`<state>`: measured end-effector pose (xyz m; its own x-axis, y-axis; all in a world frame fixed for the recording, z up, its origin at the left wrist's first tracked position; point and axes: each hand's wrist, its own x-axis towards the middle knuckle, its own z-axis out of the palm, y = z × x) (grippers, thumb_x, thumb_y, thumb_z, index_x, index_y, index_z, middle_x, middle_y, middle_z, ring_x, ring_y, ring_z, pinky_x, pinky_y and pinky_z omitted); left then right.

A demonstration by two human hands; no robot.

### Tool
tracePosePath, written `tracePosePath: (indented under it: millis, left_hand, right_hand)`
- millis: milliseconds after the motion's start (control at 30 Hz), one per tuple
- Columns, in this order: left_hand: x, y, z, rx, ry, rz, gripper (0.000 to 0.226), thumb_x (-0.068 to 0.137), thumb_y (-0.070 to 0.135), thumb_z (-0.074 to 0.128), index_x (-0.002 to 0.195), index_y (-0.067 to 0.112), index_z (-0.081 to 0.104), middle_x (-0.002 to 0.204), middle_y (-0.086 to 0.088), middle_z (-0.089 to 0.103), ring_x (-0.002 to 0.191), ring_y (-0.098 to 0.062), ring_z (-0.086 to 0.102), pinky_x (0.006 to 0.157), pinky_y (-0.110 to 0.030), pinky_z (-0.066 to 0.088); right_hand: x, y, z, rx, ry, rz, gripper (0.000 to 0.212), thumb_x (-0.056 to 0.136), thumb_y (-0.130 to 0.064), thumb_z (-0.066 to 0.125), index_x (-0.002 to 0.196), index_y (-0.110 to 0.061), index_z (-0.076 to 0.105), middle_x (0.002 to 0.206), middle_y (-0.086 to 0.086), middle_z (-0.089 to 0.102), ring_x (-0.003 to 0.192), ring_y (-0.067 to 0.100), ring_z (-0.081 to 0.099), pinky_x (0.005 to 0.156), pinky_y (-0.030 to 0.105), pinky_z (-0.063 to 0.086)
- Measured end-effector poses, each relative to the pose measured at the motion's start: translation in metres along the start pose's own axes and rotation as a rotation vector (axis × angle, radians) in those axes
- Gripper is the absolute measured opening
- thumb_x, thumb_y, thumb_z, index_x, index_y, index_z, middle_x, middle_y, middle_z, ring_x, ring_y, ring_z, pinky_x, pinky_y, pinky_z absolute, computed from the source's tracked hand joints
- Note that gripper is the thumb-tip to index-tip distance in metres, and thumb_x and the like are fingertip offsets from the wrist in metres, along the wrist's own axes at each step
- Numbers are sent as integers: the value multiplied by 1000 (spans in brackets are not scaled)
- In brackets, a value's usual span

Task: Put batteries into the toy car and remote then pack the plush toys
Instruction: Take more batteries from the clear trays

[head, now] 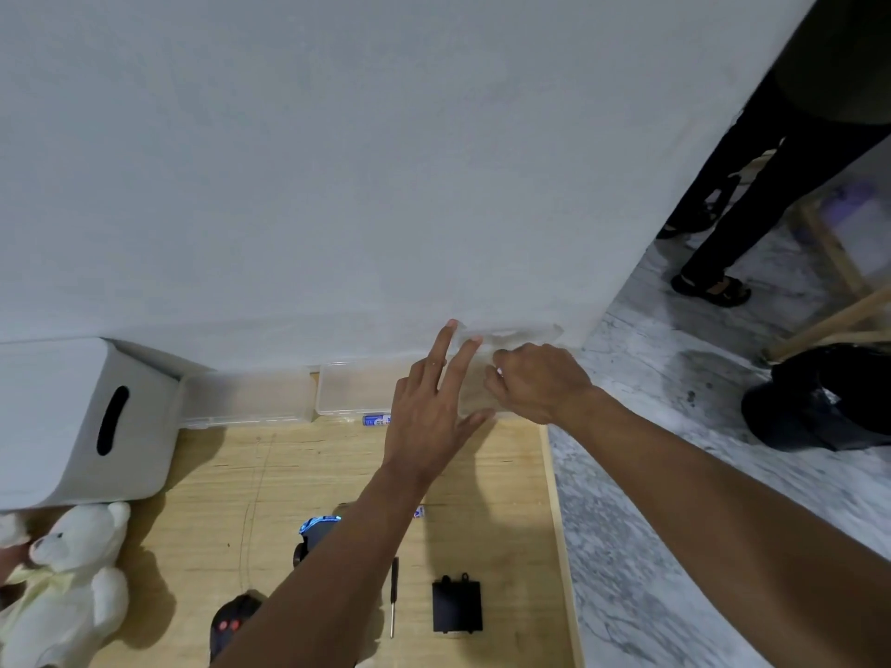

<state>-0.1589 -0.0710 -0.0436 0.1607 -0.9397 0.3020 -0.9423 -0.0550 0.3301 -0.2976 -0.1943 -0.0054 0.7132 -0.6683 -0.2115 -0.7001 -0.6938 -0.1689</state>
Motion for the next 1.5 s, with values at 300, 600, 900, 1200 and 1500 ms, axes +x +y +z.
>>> tracePosePath:
  millis: [300,600,900,1200,1500]
  left_hand:
    - [-1,-1,2,8,-6,-16,85,90,69,59,158,29,28,172,-2,15,112,-26,61,82,-43,54]
    - [0,1,0,12,14,-5,79,93,68,52,157,26,32,170,-7,22,105,-26,64,78,-44,55]
    - [0,1,1,42,12,-11,82,92,73,51,158,26,32,171,-6,20,106,-24,63,79,-41,55]
    - [-1,1,1,49,14,-6,87,89,66,65,158,27,29,171,-5,19,108,-22,62,80,-38,53]
    - [-2,1,-2,28,-11,-19,84,90,62,65,158,30,27,172,-3,16,110,-22,61,82,-39,52]
  right_hand:
    - [11,-10,6,44,-187,-118,34,100,-43,44,112,-14,57,105,4,69,92,29,65,77,40,50]
    - [-3,-2,9,206,-96,-188,21,99,-33,40,108,-15,47,93,-1,59,81,22,57,71,37,46]
    - [-8,1,5,304,-116,-155,39,88,-29,61,124,-19,50,111,-6,52,108,20,49,81,36,47]
    - [-9,13,18,353,-129,-242,67,78,16,59,136,-18,56,132,-3,51,122,19,49,96,33,49]
    - [-73,11,29,194,686,31,44,81,-3,62,121,-18,67,126,3,60,109,28,57,84,38,46]
